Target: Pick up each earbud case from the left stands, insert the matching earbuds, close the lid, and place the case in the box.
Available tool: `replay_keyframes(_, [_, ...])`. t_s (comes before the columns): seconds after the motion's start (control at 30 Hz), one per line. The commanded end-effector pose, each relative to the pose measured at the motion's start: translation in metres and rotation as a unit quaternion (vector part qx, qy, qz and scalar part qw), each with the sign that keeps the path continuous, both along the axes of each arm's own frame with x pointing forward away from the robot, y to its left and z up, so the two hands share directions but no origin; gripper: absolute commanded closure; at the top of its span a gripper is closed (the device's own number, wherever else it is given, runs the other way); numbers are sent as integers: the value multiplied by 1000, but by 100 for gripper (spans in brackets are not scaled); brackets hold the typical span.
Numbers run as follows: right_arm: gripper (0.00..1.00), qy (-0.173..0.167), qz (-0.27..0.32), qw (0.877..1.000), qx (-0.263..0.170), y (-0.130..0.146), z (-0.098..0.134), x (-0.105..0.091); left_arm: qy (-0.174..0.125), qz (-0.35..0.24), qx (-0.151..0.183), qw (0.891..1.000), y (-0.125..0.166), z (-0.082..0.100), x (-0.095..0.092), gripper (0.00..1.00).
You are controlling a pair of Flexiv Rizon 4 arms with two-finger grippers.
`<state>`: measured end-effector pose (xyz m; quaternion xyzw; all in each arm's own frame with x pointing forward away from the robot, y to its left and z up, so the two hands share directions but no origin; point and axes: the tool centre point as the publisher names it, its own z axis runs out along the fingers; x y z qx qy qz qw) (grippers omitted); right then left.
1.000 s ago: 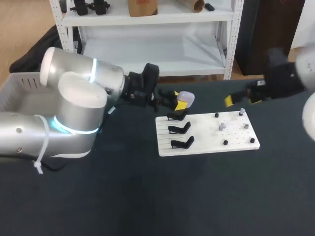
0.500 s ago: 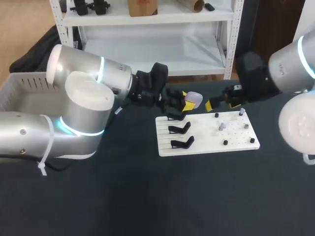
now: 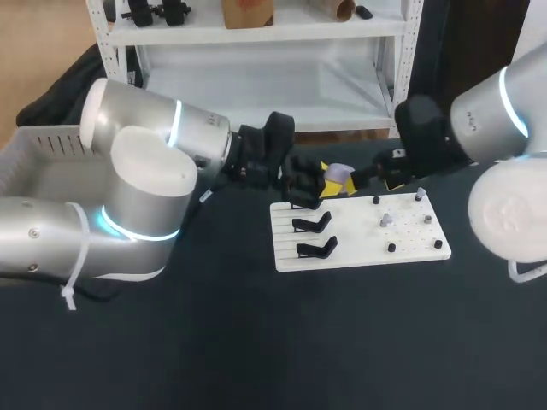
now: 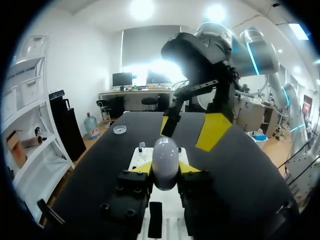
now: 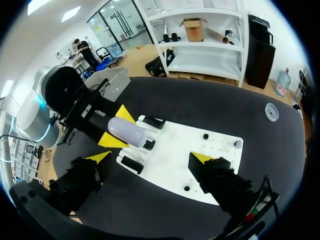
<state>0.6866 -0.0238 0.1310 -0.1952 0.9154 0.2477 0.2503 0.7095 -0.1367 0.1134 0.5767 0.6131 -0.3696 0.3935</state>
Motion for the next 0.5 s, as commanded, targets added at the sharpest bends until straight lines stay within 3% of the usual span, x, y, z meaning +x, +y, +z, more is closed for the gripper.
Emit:
replay_keyframes(0.03, [0,1,-4,1000,-4,0,0,2,-3,-4,-6,1000,4,2,-3,100])
replay_keyframes(0.5, [0,-3,-4,1000,-1,1,0,7,-2,-26,-17,1000,7,5,-17,100])
